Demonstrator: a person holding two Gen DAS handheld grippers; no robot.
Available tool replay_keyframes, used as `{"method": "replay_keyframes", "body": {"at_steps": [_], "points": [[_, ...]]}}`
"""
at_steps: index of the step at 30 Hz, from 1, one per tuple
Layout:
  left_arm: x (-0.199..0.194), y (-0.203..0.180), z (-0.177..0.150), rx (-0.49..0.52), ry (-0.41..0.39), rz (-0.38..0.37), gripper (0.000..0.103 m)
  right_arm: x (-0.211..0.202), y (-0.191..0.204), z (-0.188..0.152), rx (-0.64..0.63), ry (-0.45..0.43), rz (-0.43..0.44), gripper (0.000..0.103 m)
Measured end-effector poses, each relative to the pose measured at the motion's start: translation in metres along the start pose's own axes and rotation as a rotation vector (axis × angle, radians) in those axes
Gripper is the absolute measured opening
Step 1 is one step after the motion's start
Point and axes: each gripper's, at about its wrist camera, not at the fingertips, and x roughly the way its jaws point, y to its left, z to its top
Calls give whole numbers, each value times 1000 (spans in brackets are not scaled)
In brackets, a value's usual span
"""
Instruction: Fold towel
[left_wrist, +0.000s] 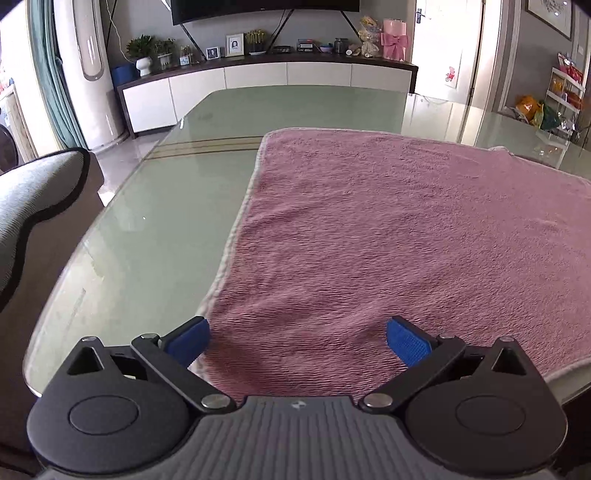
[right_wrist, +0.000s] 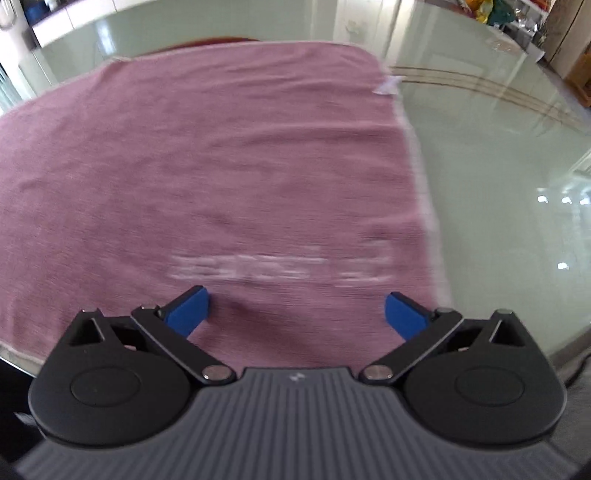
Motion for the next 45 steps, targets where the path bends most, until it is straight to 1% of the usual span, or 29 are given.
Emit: {"method": "replay_keyframes", "body": {"at_steps": [1, 3, 5, 7, 8, 11, 12, 14, 16, 20, 23, 25, 27, 28, 29, 30, 32, 34, 37, 38, 40, 42, 45], "points": [[0, 3, 0, -10, 5, 6, 103, 0, -7, 1, -8, 6, -39, 103], [-2, 15, 1, -51, 34, 24, 103, -3, -22, 3, -5, 12, -69, 103], [-9, 22, 2, -47, 40, 63, 103, -10, -39, 1, 28, -1, -37, 103], [-17, 29, 4, -23, 21, 100, 102, -26, -60, -2, 85, -31, 12, 103], [-20, 34, 6, -23, 15, 112, 102, -31, -66, -3, 103, -41, 17, 103], [-28, 53, 14, -63, -1, 128, 102, -38, -81, -2, 151, -50, 45, 103], [-27, 58, 18, -78, 2, 122, 102, -37, -82, -2, 159, -38, 76, 103], [-23, 58, 24, -76, 11, 113, 102, -32, -80, 0, 155, -13, 155, 103], [-15, 51, 26, -35, 31, 126, 102, -29, -72, 1, 124, 8, 226, 103], [-1, 37, 25, 65, 90, 164, 103, -30, -53, 8, 56, 32, 219, 103], [-3, 40, 22, 96, 98, 153, 103, -35, -63, 10, 130, 54, 312, 103], [-6, 47, 22, 102, 104, 159, 103, -37, -78, 12, 209, 76, 377, 103], [-14, 52, 22, 100, 95, 172, 102, -36, -89, 11, 250, 94, 388, 102], [-19, 54, 22, 92, 87, 166, 102, -35, -93, 11, 266, 100, 388, 101], [-24, 55, 23, 80, 81, 145, 102, -32, -95, 12, 272, 104, 384, 98], [-30, 55, 24, 61, 76, 109, 102, -28, -98, 12, 275, 111, 381, 95], [-37, 54, 25, 36, 69, 69, 102, -22, -101, 9, 285, 123, 381, 82], [-44, 45, 27, 23, 52, 47, 102, -16, -100, 7, 291, 129, 406, 76], [-43, 29, 29, 13, 49, 2, 102, -3, -93, 5, 303, 155, 474, 76], [-41, 25, 29, 13, 55, -11, 102, 0, -91, 4, 302, 164, 477, 76], [-36, 16, 28, 20, 70, -31, 102, 1, -90, 2, 304, 154, 474, 81], [-28, 8, 24, 39, 92, -26, 102, 1, -92, 2, 307, 144, 458, 81], [-19, 7, 17, 46, 133, -16, 102, -1, -102, 4, 336, 141, 384, 81]]}}
